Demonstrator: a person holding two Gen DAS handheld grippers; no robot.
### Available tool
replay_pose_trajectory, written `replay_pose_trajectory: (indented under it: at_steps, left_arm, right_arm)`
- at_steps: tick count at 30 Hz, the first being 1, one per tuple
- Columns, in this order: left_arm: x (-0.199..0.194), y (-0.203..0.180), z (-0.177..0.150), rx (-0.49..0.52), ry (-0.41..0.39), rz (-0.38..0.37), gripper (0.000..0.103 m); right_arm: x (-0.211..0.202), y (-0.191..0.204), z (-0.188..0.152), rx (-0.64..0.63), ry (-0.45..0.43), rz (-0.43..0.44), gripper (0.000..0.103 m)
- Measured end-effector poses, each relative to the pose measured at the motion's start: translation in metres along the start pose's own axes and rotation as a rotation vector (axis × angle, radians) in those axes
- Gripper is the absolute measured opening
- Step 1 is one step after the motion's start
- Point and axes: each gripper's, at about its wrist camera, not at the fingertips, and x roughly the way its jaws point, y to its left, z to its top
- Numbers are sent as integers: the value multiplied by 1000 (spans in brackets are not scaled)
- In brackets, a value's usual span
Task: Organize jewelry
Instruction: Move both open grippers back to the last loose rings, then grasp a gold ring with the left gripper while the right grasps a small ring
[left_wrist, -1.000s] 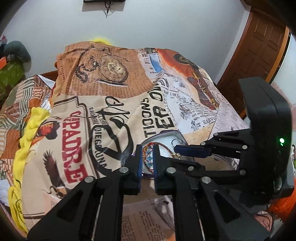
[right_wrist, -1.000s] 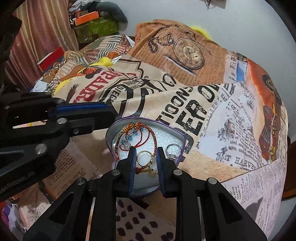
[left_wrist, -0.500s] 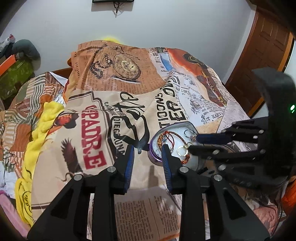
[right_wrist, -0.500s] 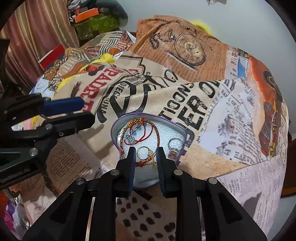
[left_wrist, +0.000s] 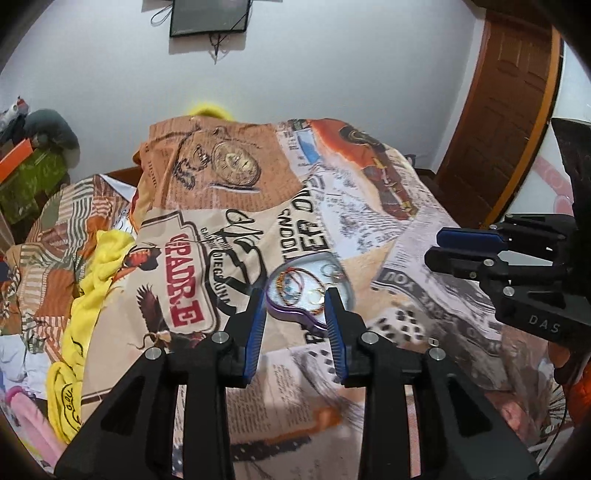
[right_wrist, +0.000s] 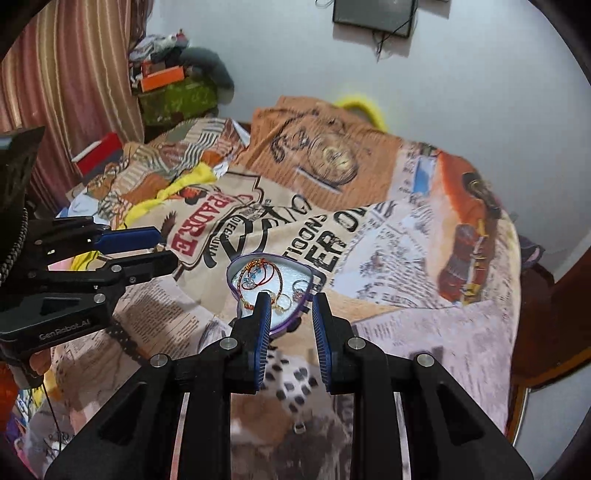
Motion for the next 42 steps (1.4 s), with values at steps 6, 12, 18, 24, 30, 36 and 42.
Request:
replay_pose_trajectory:
  at_steps: [6,12,18,24,30,36,42]
  left_arm:
    - [-20,-25,-12,31,-8,-17,39]
    - [-20,-47,-33,66,33,-49,40]
    - [8,-71,-55,106,122,-89,40]
    - [37,-94,-68,167,185,-114,40]
    - [50,-107,-71,228,170,-106,40]
    - [64,-97,-67,196,172,-107,31]
    - [70,-86,-67,159,159,-160,22]
  right_arm:
    - [-27,7,-19,1,-34,-27,24]
    - [-38,5,-46,13,-56,-51,38]
    - [-26,-7,-72,62,2,-52,38]
    - [-14,-22,-95,108,60,-43,38]
    - [-6,-24,-108,99,92,-32,38]
    - [3,-16,-105,30,95,-22,38]
    - [24,-14,-101,14,136,9,38]
